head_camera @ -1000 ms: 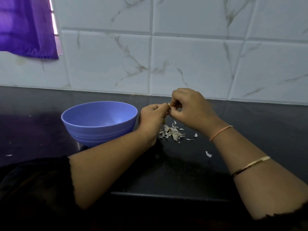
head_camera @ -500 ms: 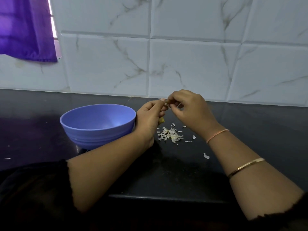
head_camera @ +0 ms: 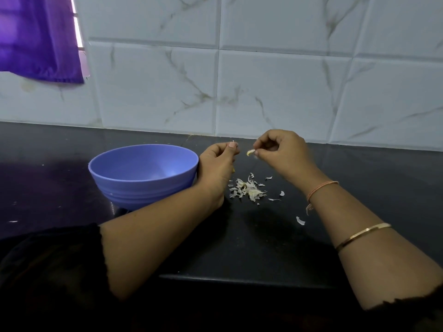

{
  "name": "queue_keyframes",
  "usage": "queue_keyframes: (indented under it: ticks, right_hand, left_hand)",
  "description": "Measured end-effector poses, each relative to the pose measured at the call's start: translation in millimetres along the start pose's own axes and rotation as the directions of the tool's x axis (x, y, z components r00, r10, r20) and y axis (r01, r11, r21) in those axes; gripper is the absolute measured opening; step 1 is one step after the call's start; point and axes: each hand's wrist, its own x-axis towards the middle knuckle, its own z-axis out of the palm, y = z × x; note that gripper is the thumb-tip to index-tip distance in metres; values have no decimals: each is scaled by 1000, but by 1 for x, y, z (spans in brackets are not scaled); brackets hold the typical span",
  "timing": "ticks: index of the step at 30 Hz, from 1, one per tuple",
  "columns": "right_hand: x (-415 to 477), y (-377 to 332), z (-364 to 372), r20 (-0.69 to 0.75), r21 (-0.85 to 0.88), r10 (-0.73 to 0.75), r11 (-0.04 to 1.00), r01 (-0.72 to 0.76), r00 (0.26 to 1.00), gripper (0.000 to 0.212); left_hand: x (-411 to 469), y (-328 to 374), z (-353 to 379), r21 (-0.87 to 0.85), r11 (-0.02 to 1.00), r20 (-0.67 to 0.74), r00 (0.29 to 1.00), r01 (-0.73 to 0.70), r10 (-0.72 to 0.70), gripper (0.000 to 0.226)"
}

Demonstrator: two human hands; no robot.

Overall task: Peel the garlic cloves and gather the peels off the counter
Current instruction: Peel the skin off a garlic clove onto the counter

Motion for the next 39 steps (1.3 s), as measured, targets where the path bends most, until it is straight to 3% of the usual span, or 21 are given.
queue_keyframes:
  ticks: [7,12,17,21,27,32,35,39]
  right_hand:
    - [0,9,0,242,-216,216,962,-165,946,17]
    - [-5,-1,5,284,-243,111,969,-40,952,11]
    - [-11,-7,16,491,-394,163,918,52,856,22]
    - [-9,-7,17,445,-343,103,937,63,889,20]
    - [-3,1,10,277,-62,155,988,-144,948,10]
    - [-2,6,8,285,-183,213,969,-165,935,17]
    - [-2,-2,0,281,-276,169,957,-89,945,2]
    - [-5,-6,-10,468,-226,237,964,-144,851,4]
  left_hand:
    - [7,-6,0,63,996,-60,996,71,-67,15]
    - [9,-7,-1,76,994,-69,995,77,-72,16]
    - [9,-7,-1,77,994,-61,995,81,-76,17]
    - [9,-6,-1,64,995,-61,995,82,-78,17]
    - [9,-6,-1,82,994,-57,996,79,-75,16]
    - [8,-6,0,76,994,-63,995,79,-75,19]
    - [7,-4,0,65,995,-58,996,79,-75,19]
    - [5,-4,0,79,993,-55,995,84,-80,19]
